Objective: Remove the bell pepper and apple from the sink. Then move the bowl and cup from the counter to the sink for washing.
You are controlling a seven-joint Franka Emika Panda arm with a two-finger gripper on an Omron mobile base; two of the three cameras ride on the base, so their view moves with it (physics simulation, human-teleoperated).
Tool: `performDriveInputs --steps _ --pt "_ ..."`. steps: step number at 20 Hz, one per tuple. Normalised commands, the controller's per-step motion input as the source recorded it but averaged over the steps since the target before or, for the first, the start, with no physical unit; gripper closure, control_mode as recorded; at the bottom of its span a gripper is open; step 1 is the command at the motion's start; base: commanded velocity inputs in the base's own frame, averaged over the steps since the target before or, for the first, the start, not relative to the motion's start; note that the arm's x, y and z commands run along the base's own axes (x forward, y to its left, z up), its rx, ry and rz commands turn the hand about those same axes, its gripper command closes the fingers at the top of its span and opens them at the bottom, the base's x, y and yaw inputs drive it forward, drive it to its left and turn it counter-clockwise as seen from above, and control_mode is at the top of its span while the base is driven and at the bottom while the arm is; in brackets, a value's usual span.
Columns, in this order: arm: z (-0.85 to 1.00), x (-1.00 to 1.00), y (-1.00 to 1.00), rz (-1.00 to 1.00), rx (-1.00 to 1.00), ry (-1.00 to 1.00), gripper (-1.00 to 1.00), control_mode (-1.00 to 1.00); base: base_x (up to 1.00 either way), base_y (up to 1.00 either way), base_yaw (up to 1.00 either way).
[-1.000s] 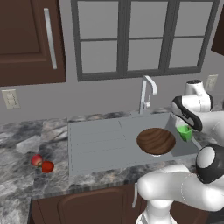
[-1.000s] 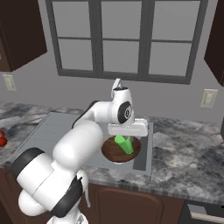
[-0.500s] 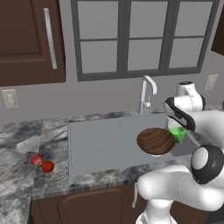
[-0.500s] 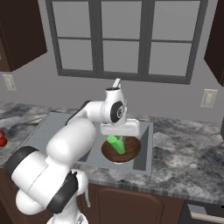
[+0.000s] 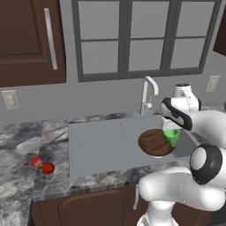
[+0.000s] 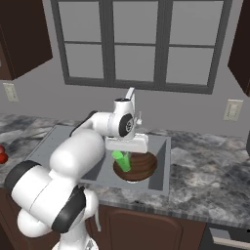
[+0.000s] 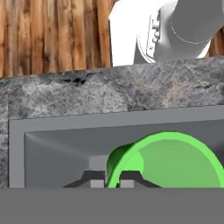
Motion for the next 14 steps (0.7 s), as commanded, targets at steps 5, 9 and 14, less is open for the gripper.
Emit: performDriveInputs --steps 5,9,14 --pt "-0.09 0.09 0.32 0.03 0.06 0.03 1.0 -1.0 0.0 0.0 0.0" --pt "-0.12 0.03 0.27 0.02 0.06 0.0 1.0 -1.0 0.0 0.0 0.0" --pt "-0.19 0.07 0.27 0.01 0.04 0.02 1.0 -1.0 0.0 0.0 0.0"
